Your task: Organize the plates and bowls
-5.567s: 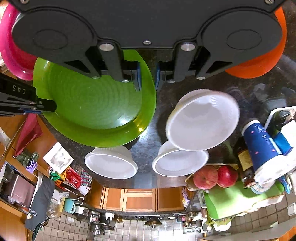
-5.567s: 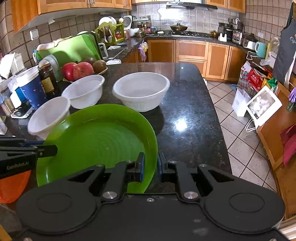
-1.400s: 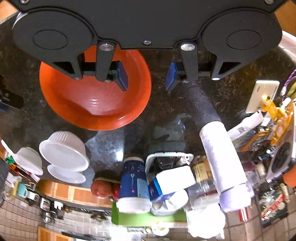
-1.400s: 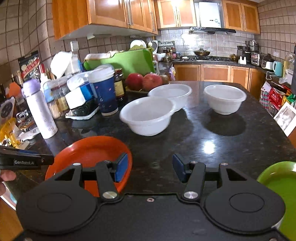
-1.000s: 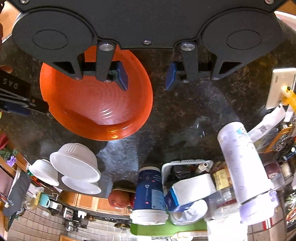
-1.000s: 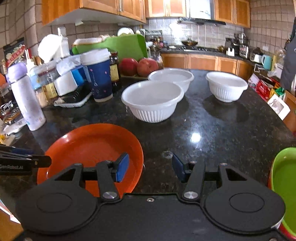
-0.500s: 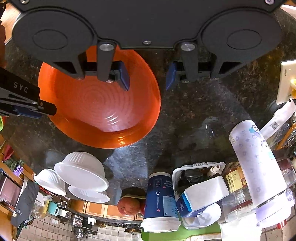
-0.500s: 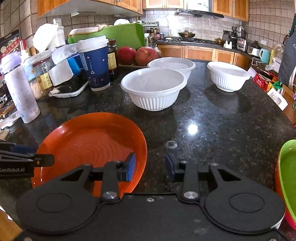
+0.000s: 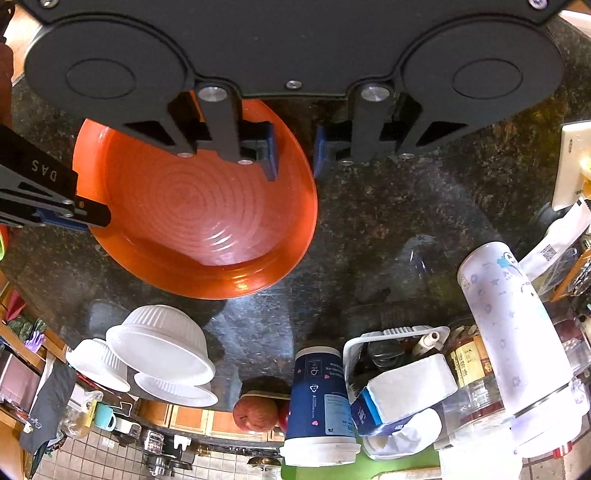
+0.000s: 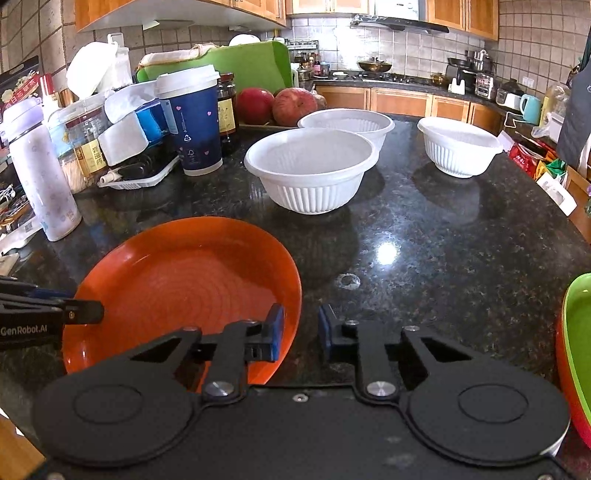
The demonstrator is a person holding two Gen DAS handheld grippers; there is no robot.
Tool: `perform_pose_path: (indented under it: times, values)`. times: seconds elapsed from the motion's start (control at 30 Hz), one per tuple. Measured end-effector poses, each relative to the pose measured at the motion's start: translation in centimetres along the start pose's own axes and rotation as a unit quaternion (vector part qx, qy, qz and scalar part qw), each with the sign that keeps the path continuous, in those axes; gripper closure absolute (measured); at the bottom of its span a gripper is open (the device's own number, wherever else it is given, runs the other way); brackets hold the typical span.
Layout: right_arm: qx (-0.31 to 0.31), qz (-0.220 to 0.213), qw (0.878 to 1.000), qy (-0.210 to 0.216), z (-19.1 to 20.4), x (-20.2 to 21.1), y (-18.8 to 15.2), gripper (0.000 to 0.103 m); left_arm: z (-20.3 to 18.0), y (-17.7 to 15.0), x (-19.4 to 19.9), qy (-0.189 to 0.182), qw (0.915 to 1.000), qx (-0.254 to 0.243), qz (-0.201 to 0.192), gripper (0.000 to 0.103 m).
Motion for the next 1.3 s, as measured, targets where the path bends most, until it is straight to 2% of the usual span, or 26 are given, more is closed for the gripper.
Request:
perform_pose_path:
  times: [0.07,1.07,1.3]
  values:
    - [0.003,0.001,1.0,0.003,0.1,-0.1,-0.1,0.089,-0.1,0.0,0.0,0.0,1.0,-0.002,-0.001,0.081]
    - [0.017,-0.024,0.999,-0.019,0.2,1.6,-0.1,0.091,-1.1,-0.1,1.4,0.001,0.9995,-0.018,-0.026,0.082]
    - [0.019,-0.013,1.0,-0.02,0.3,1.2,-0.5,0.091,-1.1,-0.5,0.4,0.003,0.9997,-0.022,-0.008,0.082]
Point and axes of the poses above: each gripper's, at about its wrist camera, not at the fingertips, and x roughly against the way its jaws point, z to its left, y to its top, the point moved 10 cm from there along -x, roughly the way its jaws point
